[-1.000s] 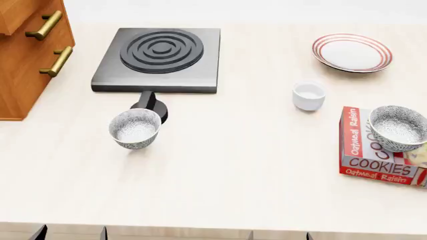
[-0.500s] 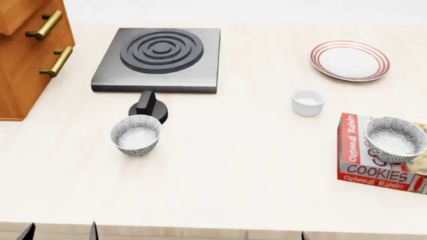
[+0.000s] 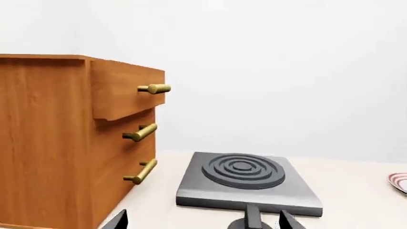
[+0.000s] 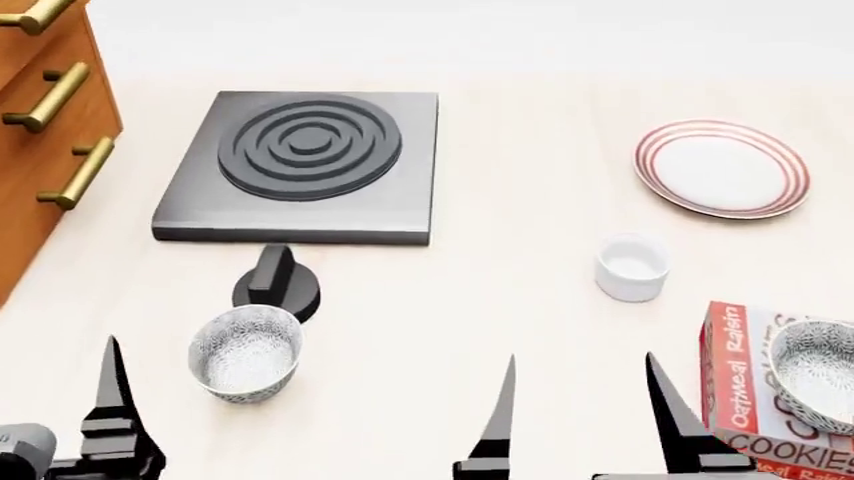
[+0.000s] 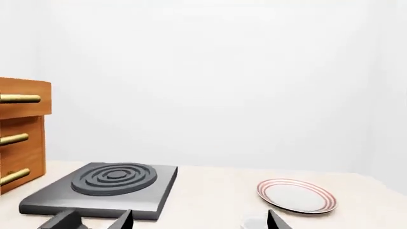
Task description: Pick the akita bowl on the cookies box and place it on the plate.
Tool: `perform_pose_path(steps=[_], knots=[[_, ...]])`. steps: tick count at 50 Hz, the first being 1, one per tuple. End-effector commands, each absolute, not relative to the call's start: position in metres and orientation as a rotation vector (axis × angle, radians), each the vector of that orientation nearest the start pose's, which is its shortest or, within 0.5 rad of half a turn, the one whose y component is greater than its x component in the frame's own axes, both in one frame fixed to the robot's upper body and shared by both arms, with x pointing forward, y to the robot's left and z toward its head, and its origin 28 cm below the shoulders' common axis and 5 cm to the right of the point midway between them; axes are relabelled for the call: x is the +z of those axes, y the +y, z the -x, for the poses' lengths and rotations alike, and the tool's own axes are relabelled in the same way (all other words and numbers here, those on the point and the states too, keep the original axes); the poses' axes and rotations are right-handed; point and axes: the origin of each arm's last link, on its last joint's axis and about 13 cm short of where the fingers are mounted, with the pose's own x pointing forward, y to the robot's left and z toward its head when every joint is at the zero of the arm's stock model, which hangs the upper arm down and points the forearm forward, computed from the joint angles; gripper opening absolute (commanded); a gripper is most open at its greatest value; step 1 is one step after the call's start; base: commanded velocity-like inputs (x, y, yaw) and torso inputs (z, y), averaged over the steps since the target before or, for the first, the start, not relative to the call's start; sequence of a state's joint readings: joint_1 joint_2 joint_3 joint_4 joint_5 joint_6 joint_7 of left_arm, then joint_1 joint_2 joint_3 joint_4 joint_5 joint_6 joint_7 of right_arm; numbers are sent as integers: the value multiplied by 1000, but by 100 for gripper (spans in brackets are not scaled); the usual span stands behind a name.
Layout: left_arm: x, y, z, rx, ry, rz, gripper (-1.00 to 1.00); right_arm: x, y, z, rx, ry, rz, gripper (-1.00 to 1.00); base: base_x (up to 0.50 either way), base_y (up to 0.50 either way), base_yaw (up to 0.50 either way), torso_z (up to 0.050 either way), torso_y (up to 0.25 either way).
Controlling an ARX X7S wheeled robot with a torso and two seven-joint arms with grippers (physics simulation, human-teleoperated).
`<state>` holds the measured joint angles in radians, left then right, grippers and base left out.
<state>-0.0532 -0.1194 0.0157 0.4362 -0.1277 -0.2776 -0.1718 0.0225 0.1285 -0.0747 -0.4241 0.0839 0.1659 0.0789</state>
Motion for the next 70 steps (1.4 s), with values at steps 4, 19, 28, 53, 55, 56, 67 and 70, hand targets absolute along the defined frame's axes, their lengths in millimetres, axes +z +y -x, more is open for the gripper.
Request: perform_pose_path(steps=[4, 19, 28, 53, 55, 56, 67, 70], knots=[[128, 224, -206, 87, -294, 16, 100, 132, -110, -199, 3, -394, 56, 100, 500, 0, 0, 0, 0], [125, 225, -206, 91, -290, 18, 100, 132, -110, -198, 6, -402, 73, 100, 500, 0, 0, 0, 0], [123, 225, -206, 85, -285, 17, 100, 130, -111, -198, 4, -404, 73, 100, 500, 0, 0, 0, 0], [117, 225, -205, 85, -267, 12, 100, 123, -114, -200, 5, -361, 14, 100, 148, -192, 0, 0, 1], [117, 225, -205, 84, -265, 11, 100, 123, -114, -199, 6, -361, 14, 100, -166, -500, 0, 0, 0], [117, 225, -205, 83, -265, 11, 100, 123, -114, -199, 5, -361, 14, 100, -168, -500, 0, 0, 0], [115, 225, -205, 81, -261, 10, 100, 123, -114, -199, 8, -365, 21, 100, -162, -500, 0, 0, 0], [115, 225, -205, 82, -261, 11, 100, 123, -114, -199, 9, -366, 21, 100, -166, -500, 0, 0, 0]])
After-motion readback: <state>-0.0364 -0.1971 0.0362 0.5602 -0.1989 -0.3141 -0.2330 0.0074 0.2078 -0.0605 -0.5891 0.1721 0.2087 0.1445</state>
